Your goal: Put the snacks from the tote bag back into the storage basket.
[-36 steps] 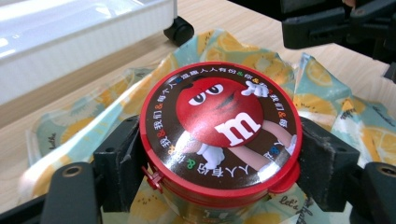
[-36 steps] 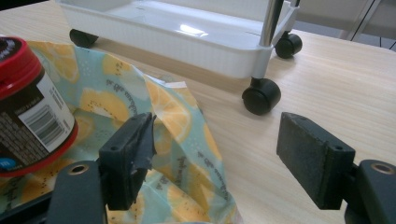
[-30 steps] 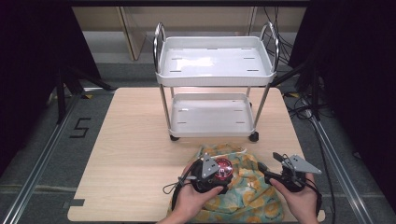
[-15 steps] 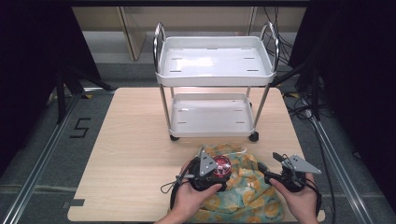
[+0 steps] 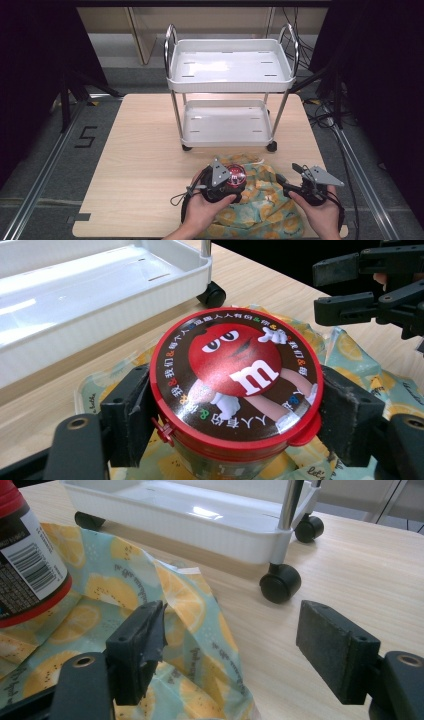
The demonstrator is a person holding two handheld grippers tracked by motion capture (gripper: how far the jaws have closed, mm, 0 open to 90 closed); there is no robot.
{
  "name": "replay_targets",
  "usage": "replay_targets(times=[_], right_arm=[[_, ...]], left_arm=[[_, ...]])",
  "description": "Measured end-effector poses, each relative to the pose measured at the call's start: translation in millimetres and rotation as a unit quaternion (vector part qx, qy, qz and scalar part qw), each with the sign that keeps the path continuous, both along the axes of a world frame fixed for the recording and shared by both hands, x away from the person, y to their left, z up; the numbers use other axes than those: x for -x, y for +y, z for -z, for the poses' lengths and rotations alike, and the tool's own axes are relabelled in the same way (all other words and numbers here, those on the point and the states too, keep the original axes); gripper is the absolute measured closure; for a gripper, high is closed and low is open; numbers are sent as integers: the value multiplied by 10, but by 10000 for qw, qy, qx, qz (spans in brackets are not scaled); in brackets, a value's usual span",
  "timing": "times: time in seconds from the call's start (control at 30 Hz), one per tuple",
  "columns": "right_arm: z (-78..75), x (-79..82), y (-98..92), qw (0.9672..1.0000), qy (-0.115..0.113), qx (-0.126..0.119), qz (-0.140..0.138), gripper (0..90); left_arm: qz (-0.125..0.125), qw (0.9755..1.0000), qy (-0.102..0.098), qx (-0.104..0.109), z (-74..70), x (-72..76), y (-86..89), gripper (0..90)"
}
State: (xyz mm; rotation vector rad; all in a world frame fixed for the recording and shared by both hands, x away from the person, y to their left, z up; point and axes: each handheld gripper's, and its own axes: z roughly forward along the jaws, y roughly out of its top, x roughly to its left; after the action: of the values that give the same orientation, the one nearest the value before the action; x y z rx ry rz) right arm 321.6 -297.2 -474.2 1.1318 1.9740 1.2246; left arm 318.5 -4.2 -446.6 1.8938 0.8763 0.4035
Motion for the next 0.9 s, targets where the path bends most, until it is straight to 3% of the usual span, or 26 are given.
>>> replay_targets(times=[0.13,0.2,0.3,0.37,0.83,0.9], right_arm=[[1,-3,0,10000,-32,48,-2,285],[4,-6,2,10000,-37,28,-15,285],[2,-4,1,10000,-40,36,-4,285],[1,-2,1,10000,-42,21,4,285],[4,-2,3,10000,-24,30,-1,285],[4,-3,1,10000,-31,33,-1,285]], left_arm=[[0,10000,-46,-76,-26,-9,23,254],[-21,10000,-17,29,-37,-11,23,254],[-53,10000,-67,-45,-58,-13,38,254],[-72,10000,-50,37,-66,-15,38,254],[-128,9999,-108,-23,-135,-28,75,254],[-148,9998,-87,57,-134,-29,75,254]])
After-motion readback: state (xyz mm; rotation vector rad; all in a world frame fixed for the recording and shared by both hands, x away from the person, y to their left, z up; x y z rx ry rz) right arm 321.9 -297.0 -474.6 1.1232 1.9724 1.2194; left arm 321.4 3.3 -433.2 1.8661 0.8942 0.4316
